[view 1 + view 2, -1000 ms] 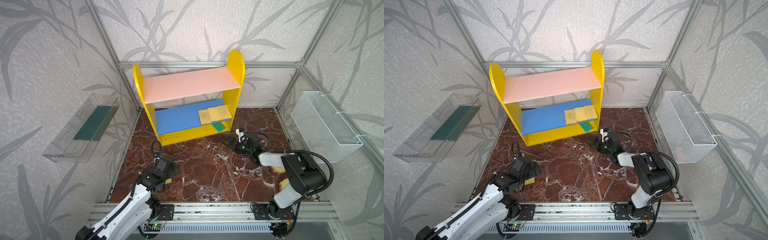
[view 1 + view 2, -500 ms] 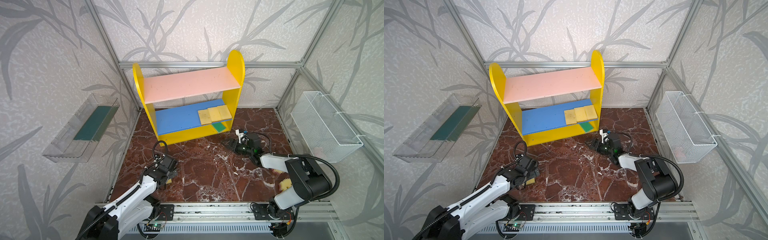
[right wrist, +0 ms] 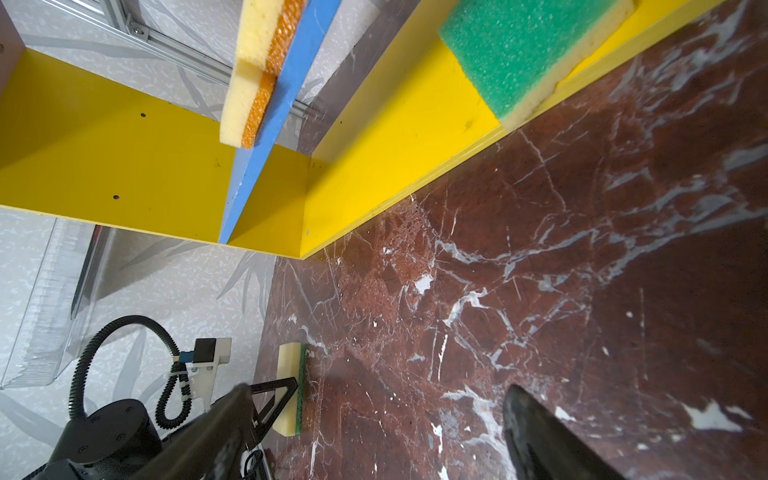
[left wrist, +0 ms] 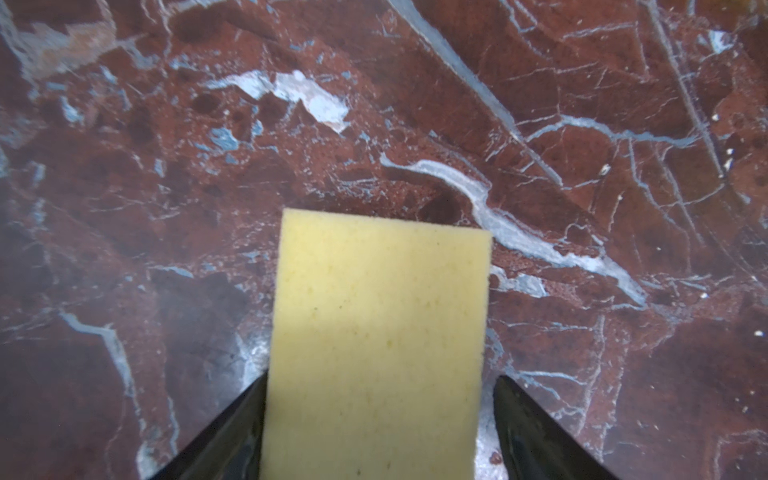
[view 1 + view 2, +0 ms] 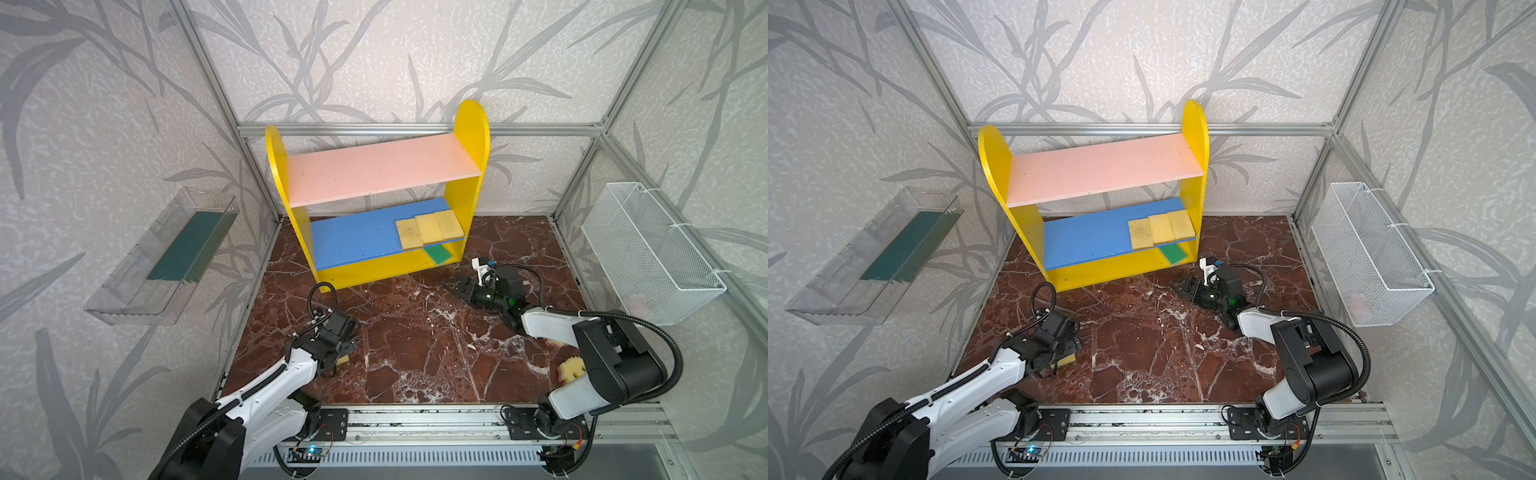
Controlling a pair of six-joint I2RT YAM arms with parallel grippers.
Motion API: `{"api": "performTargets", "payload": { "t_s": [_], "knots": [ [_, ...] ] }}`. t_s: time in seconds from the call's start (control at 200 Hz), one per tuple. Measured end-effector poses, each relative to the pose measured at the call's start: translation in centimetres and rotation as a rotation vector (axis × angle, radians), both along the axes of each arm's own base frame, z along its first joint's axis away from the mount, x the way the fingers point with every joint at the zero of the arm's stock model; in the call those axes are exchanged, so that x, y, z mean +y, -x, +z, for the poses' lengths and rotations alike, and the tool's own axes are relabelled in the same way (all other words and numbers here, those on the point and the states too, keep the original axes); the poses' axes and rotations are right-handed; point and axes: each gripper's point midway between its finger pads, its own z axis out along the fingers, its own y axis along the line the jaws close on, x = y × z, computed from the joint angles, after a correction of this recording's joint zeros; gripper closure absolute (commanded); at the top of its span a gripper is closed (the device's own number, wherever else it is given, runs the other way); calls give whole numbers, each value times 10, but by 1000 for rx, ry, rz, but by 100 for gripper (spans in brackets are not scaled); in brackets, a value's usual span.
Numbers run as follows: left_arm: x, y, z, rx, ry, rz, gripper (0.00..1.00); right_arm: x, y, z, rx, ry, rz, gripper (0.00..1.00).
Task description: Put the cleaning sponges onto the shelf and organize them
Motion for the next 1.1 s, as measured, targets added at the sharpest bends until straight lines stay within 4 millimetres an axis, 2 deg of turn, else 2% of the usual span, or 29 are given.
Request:
{"api": "performTargets", "payload": {
  "t_s": [0.175, 0.34, 0.42, 0.555, 0.81, 0.92, 1.105],
  "knots": [
    [-2, 1, -5, 23, 1, -11, 27, 0, 0, 0, 6, -6, -3, 8],
    [-10, 0, -2, 25, 36, -42, 38, -2, 3, 8, -7, -10, -5, 8],
    [-17, -4, 6, 1, 75, -61, 43, -3, 4, 17, -27, -11, -3, 8],
    [-37, -18, 34, -76, 170, -103, 42, -4, 7, 29, -53, -15, 0, 8],
    [-97, -46, 97, -273, 441, -255, 40, -12, 20, 48, -83, -45, 24, 7],
    [-133, -62, 119, -318, 575, -335, 40, -16, 31, 57, -103, -56, 41, 5],
    [-196, -95, 158, -411, 806, -460, 40, -17, 45, 83, -182, -70, 70, 4]
  ]
}}
